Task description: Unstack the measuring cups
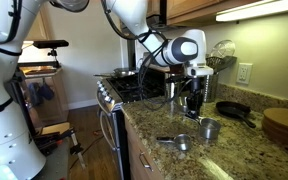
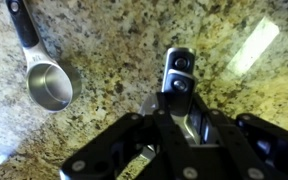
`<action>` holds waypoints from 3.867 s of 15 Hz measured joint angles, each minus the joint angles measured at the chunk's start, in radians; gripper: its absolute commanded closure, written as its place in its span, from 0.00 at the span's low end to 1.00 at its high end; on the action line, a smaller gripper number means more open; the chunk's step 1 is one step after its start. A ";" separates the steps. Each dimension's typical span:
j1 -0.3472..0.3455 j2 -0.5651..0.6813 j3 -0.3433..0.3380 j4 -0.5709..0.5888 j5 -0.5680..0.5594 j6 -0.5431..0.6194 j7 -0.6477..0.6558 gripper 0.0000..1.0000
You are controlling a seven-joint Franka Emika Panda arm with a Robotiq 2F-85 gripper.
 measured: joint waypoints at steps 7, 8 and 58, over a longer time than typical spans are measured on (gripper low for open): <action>0.004 -0.015 -0.007 0.000 -0.002 0.000 0.000 0.93; 0.005 -0.015 -0.007 0.000 -0.002 0.000 0.000 0.93; 0.115 -0.182 0.147 -0.246 -0.196 -0.305 -0.281 0.94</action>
